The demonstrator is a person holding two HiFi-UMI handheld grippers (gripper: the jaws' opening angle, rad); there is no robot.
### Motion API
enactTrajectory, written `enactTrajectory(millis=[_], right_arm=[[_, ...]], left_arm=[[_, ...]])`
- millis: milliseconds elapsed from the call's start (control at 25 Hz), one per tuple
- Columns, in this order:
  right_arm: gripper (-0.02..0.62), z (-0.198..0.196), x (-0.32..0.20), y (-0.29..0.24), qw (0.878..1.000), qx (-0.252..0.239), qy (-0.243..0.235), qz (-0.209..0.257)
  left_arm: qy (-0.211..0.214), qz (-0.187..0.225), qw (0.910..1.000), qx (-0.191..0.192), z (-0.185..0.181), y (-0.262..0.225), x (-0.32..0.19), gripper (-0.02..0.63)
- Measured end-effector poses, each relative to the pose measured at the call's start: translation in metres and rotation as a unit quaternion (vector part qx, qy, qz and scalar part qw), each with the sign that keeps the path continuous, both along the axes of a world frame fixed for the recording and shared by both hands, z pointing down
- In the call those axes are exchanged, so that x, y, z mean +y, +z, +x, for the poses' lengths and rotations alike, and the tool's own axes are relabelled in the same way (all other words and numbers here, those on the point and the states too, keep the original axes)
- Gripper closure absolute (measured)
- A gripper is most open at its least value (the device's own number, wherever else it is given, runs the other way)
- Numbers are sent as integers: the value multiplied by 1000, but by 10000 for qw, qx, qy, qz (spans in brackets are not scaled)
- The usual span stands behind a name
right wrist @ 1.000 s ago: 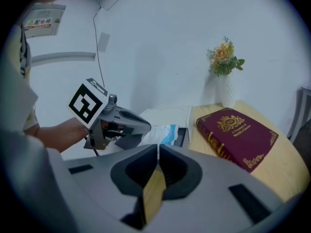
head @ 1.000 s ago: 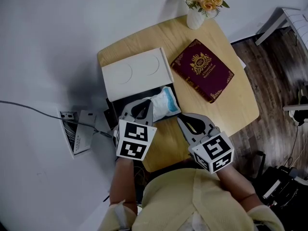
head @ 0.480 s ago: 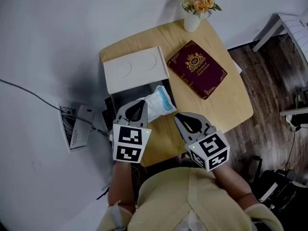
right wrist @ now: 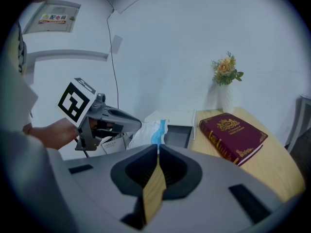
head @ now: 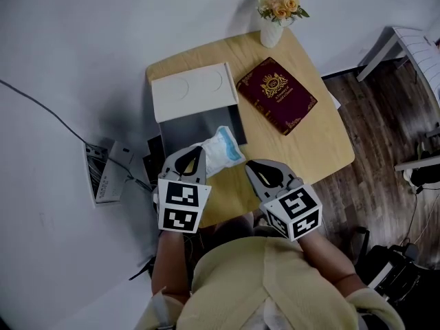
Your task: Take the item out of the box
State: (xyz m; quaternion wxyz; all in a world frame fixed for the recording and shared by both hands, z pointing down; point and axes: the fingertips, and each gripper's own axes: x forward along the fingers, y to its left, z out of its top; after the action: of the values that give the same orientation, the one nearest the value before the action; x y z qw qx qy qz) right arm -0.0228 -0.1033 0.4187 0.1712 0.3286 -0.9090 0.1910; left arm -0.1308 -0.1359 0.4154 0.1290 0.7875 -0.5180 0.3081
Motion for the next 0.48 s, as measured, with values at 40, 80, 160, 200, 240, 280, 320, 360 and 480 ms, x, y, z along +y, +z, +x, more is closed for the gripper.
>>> enactTrajectory(millis=[40,80,160,200,240,280,320,360,480], right_arm=[[563,0,2,0,10000,7,-4,9],[563,1,4,-1,10000,14,-8,19],[563,1,8,-1,10000,25,-15,36],[563,1,9,-1,10000,26,-14,41],[563,2,11,-1,10000,29,-10,46],[563,3,13,-1,10000,31,-3,52],[563,4,15,-2,10000,33,7,59],[563,4,16,-2,10000,36,18,67],[563,6,20,-4,9999,42,35,91]], left_arm=[[-13,10,10000,-27,0,0,3,584],[-26,19,10000,-66,0,0,7,584],[-55,23,9999,-116,-1,1,13,584],[-66,17,9999,-107,-1,1,16,585],[-76,10,9999,-84,0,2,20,584],[-81,4,9999,-61,0,2,23,584],[-81,0,10000,-46,1,2,27,584],[-77,-4,10000,-35,3,3,30,584],[-70,-13,10000,-10,6,3,37,584]])
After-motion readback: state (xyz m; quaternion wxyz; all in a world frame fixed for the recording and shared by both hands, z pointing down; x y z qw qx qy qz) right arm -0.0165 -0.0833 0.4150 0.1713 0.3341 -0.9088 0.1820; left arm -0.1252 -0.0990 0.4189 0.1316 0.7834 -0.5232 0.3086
